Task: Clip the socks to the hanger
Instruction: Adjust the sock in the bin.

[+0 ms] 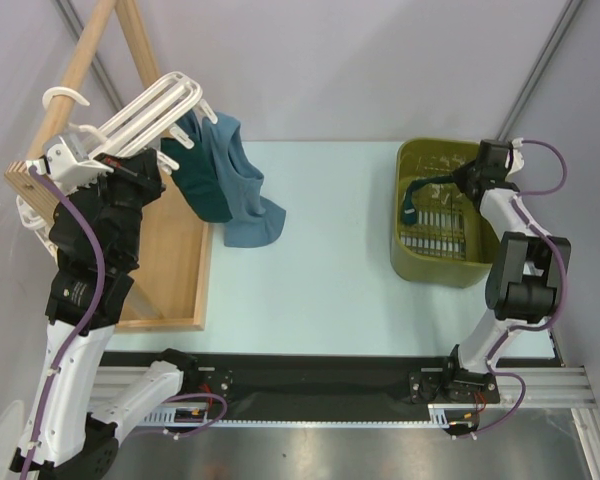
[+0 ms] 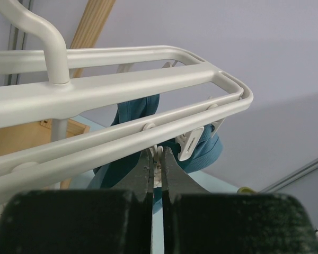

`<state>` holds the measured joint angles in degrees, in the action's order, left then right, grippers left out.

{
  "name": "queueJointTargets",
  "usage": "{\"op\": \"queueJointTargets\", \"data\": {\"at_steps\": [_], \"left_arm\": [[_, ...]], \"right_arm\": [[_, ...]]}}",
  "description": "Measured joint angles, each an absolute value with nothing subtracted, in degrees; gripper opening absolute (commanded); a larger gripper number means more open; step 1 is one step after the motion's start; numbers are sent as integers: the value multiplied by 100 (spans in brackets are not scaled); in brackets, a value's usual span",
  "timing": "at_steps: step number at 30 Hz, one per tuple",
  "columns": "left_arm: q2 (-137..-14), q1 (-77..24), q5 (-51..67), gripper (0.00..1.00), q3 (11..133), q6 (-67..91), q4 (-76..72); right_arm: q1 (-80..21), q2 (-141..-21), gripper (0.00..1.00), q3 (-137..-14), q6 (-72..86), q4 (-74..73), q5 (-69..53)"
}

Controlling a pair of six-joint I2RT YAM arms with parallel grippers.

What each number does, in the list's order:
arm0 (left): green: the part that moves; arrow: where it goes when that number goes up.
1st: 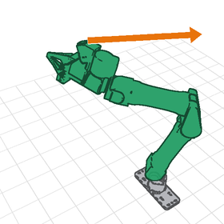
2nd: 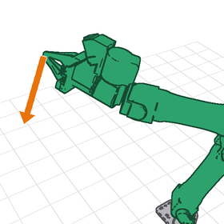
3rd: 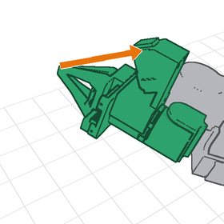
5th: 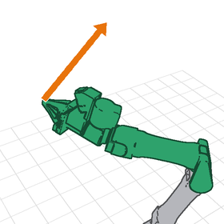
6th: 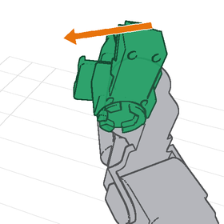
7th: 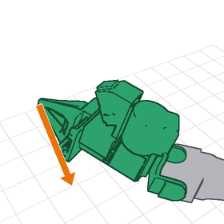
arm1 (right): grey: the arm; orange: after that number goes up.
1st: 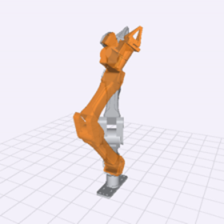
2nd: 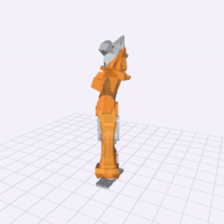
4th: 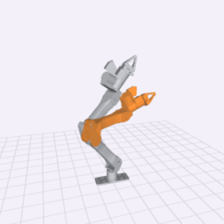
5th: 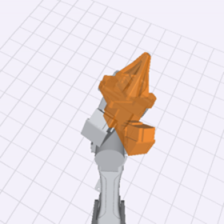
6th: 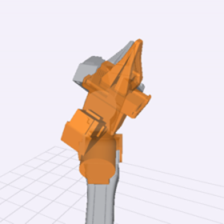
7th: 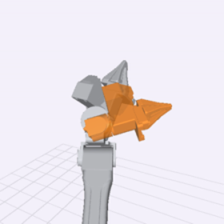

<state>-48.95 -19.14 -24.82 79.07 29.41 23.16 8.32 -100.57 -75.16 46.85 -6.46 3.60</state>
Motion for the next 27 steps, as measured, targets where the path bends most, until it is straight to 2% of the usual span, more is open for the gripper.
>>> {"op": "queueJointTargets", "data": {"at_steps": [3,4,6,8,12,13,17,19,27], "left_arm": [[-4895,-1914,-2480,0,7907,2943,2316],[-4895,-1914,-2480,0,7907,2941,2314],[-4895,-1914,-2480,0,7907,2941,2316],[-4895,-1914,-2480,0,7907,2941,2316],[-4895,-1914,-2480,0,7907,2941,2316],[-4895,-1914,-2480,0,7907,2941,2316],[-4897,-1914,-2480,0,7907,2941,2316],[-4897,-1914,-2480,0,7907,2939,2314],[-4897,-1914,-2480,0,7907,2939,2314]], "right_arm": [[878,-10444,1,-7605,4668,-604,355],[888,-10615,5,-7644,4668,-585,349],[899,-10901,6,-7682,4678,-574,342],[902,-11118,17,-7690,4663,-548,373],[906,-11266,28,-7926,4775,-523,405],[913,-11314,34,-7994,4814,-513,392],[926,-11454,39,-8103,4950,-414,344],[932,-11465,46,-8123,5017,-392,307],[895,-11465,54,-8204,5116,-558,412]]}}
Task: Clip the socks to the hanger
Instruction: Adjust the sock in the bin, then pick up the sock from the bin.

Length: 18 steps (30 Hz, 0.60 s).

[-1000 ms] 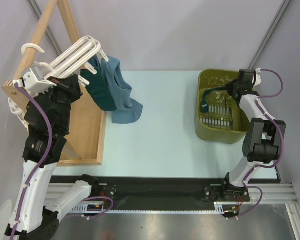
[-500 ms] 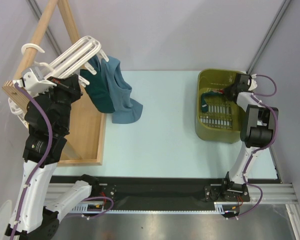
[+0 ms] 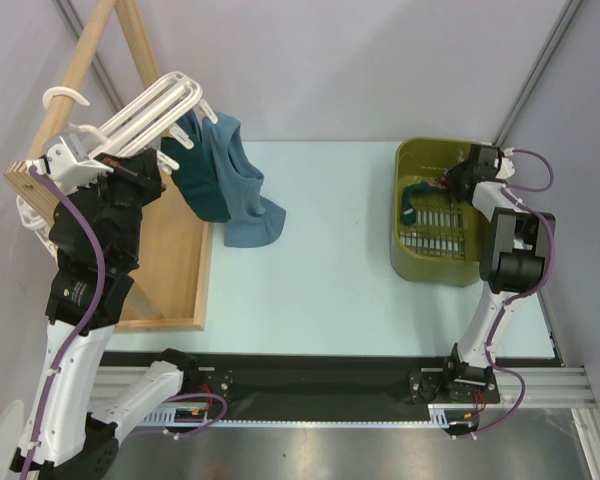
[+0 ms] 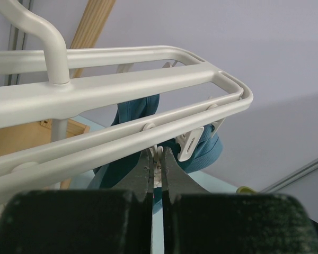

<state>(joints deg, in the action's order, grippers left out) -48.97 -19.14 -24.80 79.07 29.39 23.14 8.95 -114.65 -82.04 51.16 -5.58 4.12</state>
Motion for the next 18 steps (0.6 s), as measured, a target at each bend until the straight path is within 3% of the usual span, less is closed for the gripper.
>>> {"op": "queueJointTargets", "data": {"at_steps": [5,18], "left_arm": [[-4897,-1914,-2480,0,7907,2934,2316],[-4899,-1914,-2471,0,7900,2936,2298]], "right_arm": [[696,-11465,66,-8235,4864,-829,932],[-23,-11476,60,-9135,3787,-1946,1968]]}}
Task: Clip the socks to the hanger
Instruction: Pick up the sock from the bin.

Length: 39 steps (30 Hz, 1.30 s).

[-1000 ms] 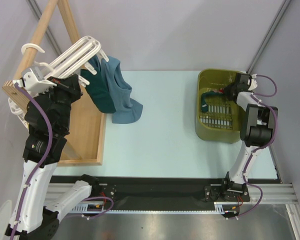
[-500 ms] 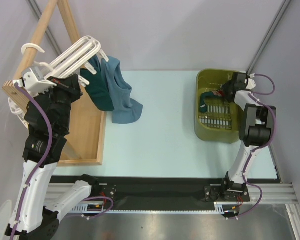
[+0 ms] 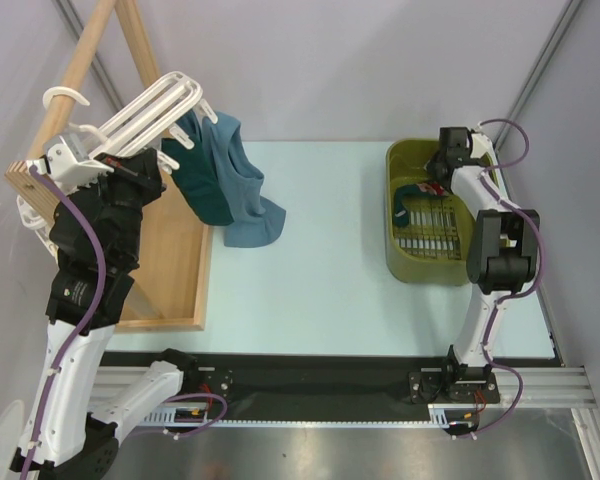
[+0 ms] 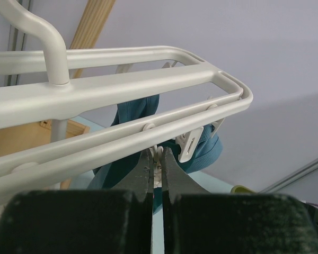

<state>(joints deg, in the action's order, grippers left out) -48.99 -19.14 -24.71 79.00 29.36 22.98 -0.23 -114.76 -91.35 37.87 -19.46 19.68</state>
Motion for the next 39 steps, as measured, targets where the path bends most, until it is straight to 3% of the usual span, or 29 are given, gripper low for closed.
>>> {"op": "queueJointTargets", "data": {"at_steps": [6,17,20,22,23,27,34,39], "left_arm": [[-4897,-1914,-2467,0,7885,2926,2270],[-4895,-1911,-2467,0,7885,2921,2272],[-4895,-1914,-2464,0,7885,2923,2272],[-4895,-1914,-2464,0,7885,2923,2272],[-4895,-1911,-2464,0,7885,2923,2272],[-4895,-1911,-2464,0,7885,2923,2272],[-4895,-1911,-2462,0,7885,2926,2272],[-4893,-1911,-2462,0,7881,2923,2272]], "right_arm": [[-123,-11806,61,-9756,3514,-2187,2023],[-80,-12466,64,-9806,3391,-2526,2010],[-64,-12669,58,-9963,3352,-2571,2023],[-69,-12728,37,-10055,3269,-2591,2067],[-69,-12746,23,-10082,3238,-2589,2078],[-64,-12781,1,-10119,3179,-2563,2112],[-64,-12658,0,-10016,3033,-2545,2154],[-62,-11819,0,-9362,2681,-2565,2018]]}}
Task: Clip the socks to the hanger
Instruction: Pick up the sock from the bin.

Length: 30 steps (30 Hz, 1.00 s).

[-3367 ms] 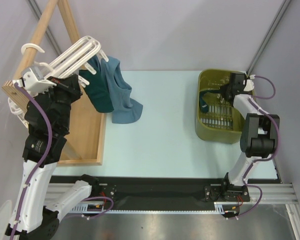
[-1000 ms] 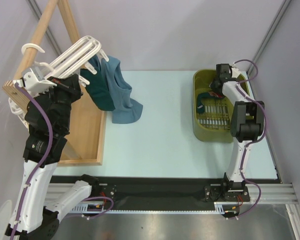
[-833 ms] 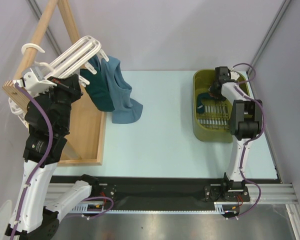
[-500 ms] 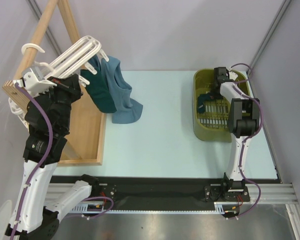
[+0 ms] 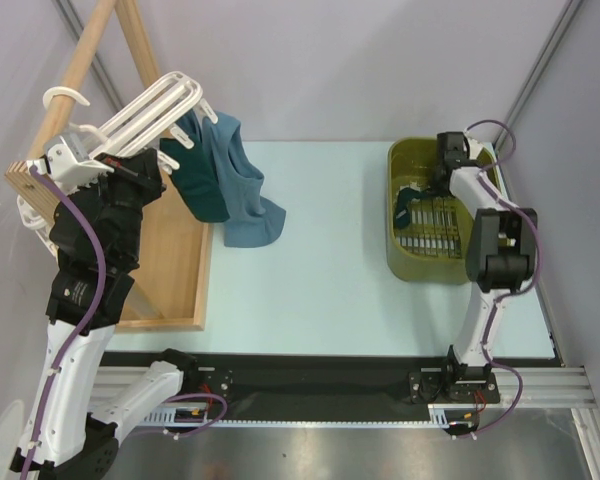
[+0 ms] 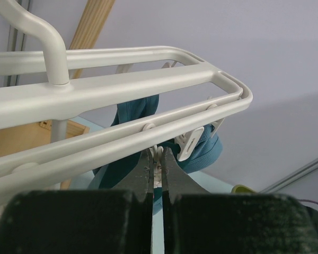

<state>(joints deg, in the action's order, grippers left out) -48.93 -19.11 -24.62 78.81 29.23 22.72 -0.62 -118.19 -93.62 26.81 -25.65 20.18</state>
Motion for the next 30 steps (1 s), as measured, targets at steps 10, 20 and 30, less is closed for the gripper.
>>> {"op": "queueJointTargets", "data": {"at_steps": [10,20,30], "left_arm": [[-4858,-1911,-2401,0,7795,2856,2158],[-4853,-1907,-2357,0,7778,2847,2123],[-4851,-1896,-2314,0,7778,2853,2123]], "right_arm": [[-51,-8573,0,-7920,1688,-1841,196],[-1411,-7015,0,-7194,766,-1175,-2985],[-3743,-7142,0,-7343,-38,-1100,-3857]]}}
